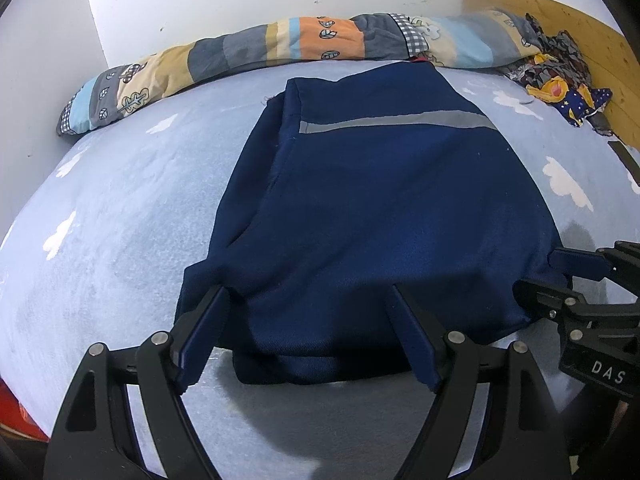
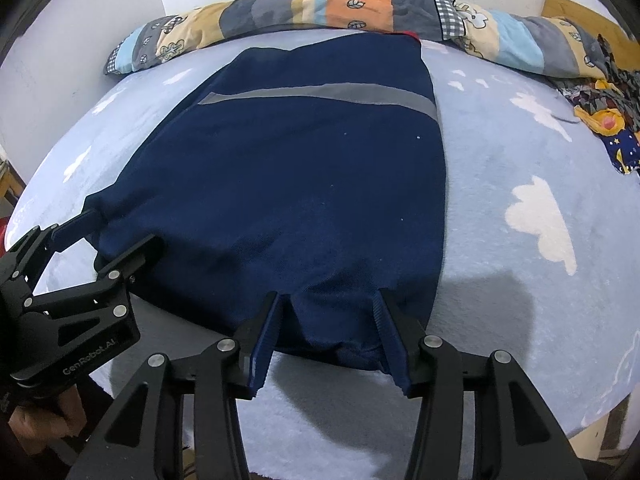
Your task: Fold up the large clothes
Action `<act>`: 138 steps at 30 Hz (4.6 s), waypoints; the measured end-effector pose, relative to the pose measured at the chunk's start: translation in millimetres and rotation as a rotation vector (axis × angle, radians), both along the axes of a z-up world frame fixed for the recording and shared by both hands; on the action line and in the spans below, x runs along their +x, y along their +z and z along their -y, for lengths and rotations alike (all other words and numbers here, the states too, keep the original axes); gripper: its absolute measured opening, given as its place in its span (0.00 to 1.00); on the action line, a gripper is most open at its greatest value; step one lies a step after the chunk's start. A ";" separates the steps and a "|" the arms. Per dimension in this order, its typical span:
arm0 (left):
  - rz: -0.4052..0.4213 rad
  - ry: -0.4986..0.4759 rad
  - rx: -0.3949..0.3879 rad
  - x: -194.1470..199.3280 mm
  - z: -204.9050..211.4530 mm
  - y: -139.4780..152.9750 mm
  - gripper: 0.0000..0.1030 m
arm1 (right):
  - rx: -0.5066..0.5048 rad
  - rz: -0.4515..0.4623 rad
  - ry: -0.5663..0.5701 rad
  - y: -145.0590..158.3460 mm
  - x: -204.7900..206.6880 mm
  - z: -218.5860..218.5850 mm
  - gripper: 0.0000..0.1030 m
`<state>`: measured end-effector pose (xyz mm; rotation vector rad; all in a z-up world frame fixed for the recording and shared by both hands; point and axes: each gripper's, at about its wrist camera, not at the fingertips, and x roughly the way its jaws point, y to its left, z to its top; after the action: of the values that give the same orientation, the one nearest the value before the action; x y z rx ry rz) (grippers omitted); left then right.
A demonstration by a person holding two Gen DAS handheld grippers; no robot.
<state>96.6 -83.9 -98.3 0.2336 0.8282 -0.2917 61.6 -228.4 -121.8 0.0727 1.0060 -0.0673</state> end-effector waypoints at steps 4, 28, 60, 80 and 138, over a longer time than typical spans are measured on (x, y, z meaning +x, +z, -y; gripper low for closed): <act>-0.008 0.009 -0.030 -0.4 -4.8 6.1 0.79 | -0.006 0.024 -0.002 9.8 -5.4 -1.7 0.57; 0.216 0.067 -0.072 -65.6 -40.7 76.9 1.00 | -0.155 0.305 0.015 72.6 -88.1 -43.8 0.86; 0.106 0.051 -0.058 -58.8 -39.7 72.1 1.00 | -0.121 0.281 -0.001 67.8 -87.4 -43.0 0.86; 0.162 0.041 -0.061 -61.9 -39.8 97.1 1.00 | -0.107 0.306 -0.048 73.6 -90.7 -34.7 0.86; 0.162 0.082 -0.020 -60.7 -44.0 94.5 1.00 | -0.105 0.307 -0.058 74.0 -91.8 -32.4 0.86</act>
<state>35.8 -39.9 -3.8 0.2016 0.6723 -0.2008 -30.2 -196.1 -47.8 0.0148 0.6923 -0.1568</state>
